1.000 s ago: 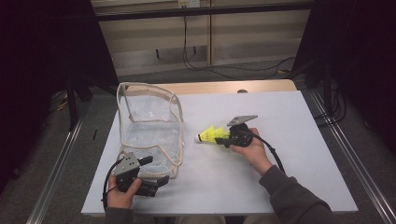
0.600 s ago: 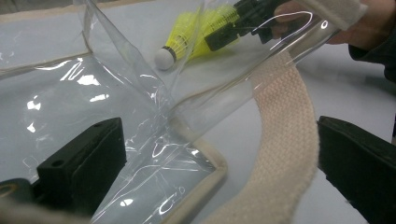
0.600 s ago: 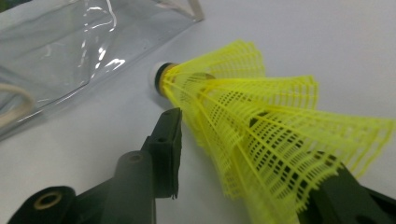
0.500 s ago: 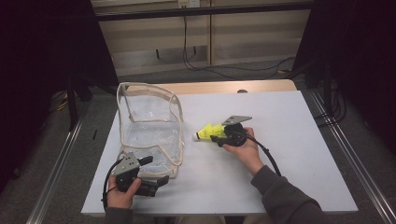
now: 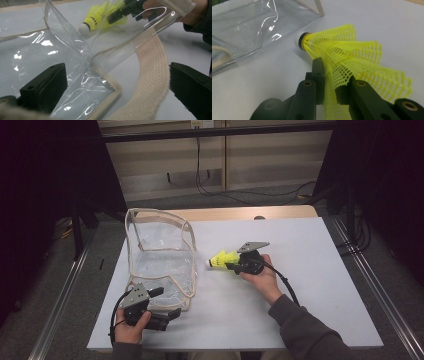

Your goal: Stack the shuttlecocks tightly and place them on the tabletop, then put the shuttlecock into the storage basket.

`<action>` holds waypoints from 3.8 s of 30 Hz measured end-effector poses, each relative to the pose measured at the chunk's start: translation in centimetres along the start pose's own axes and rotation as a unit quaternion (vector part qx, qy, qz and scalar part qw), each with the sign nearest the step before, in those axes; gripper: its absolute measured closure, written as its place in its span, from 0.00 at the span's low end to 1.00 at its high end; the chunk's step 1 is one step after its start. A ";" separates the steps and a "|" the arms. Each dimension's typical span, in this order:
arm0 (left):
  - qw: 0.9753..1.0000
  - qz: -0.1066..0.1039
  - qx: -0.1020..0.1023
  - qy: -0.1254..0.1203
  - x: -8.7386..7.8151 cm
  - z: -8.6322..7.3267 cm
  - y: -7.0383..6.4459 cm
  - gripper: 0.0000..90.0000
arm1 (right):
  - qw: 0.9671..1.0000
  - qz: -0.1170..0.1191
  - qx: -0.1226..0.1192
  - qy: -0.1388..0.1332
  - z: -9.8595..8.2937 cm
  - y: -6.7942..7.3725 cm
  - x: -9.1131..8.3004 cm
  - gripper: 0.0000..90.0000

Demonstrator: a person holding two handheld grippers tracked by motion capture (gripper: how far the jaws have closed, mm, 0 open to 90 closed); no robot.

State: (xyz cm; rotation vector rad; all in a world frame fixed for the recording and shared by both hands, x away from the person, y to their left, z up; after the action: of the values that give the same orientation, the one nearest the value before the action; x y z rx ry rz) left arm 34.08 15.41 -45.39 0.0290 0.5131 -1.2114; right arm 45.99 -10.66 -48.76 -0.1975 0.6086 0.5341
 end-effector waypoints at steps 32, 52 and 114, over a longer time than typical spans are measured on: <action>1.000 0.000 -0.004 -0.001 0.1 0.1 0.1 0.02 | 0.999 0.044 -0.027 0.003 1.6 -0.6 -4.1 0.89; 1.000 -0.001 -0.003 -0.001 0.2 0.1 0.1 0.02 | 0.997 0.071 -0.009 -0.005 3.0 -1.1 -6.9 0.89; 1.000 -0.004 -0.006 -0.004 0.1 0.1 0.1 0.02 | 0.994 0.095 -0.053 -0.028 13.7 0.2 -11.9 0.89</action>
State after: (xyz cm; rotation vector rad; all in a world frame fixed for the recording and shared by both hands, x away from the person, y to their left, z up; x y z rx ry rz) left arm 34.25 15.30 -45.39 0.0107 0.5136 -1.2162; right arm 44.42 -10.96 -30.72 -0.2258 0.5484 0.7554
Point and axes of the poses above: each handheld gripper's, and its own axes: x roughly forward along the jaws, z roughly out of its top, y roughly to its left, the point moved 7 cm from there along x, roughly forward along the jaws, and after that the axes turned 14 degrees about -z, right-handed, at the moved point
